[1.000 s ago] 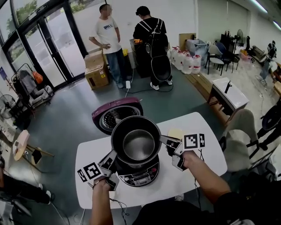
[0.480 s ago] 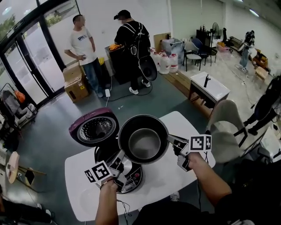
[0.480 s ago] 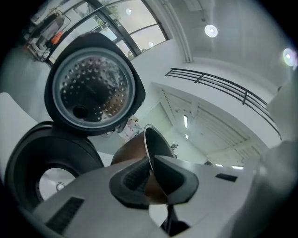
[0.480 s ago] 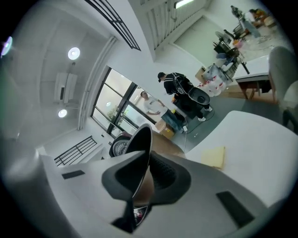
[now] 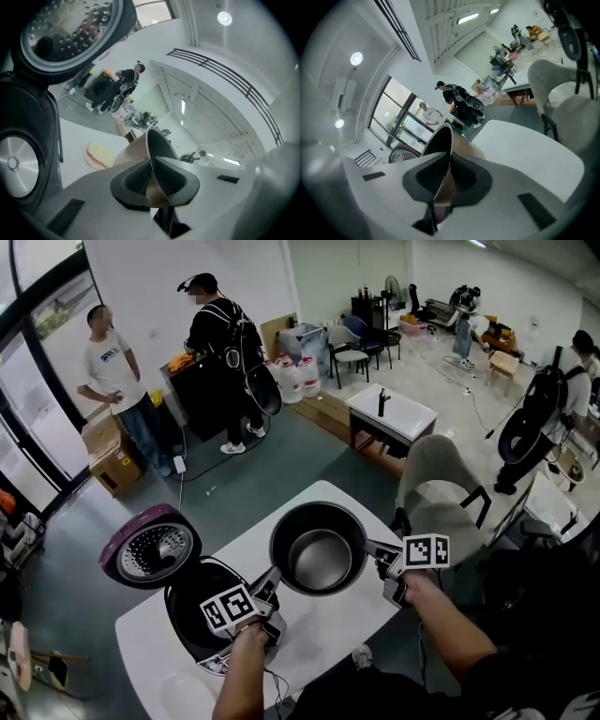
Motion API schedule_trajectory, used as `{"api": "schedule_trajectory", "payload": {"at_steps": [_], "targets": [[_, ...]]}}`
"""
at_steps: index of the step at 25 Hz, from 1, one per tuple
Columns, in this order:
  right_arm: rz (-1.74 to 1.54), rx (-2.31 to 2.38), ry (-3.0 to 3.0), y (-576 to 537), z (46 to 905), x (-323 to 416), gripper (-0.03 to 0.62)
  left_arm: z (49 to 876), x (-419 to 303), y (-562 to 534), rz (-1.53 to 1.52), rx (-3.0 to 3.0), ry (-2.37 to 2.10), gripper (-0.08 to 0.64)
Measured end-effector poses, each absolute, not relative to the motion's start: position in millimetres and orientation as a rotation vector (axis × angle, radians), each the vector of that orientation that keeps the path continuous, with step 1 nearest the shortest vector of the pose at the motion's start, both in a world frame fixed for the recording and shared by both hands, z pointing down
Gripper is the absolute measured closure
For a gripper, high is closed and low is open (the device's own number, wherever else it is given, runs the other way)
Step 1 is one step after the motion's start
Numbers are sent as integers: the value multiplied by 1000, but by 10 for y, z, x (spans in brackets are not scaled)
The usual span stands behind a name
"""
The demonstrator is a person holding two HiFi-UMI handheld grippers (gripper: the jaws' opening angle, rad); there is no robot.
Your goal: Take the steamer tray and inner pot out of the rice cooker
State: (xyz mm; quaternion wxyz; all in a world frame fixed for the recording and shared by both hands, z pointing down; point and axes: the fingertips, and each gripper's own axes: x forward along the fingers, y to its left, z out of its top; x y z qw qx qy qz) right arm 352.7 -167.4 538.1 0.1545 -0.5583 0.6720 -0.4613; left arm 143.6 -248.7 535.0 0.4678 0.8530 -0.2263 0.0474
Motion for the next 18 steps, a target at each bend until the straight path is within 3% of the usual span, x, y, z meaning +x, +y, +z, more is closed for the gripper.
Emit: {"api": "schedule_trajectory", "payload": {"at_steps": [8,18], "targets": [[-1393,-1728,1808,-1262,5868,3892,571,5845,1890,-2258,237,2063,-492,535],[-1512,-1829,1732,-948,6482,3900,575,6472,1942,-2045,336,1985,-517,543]]}}
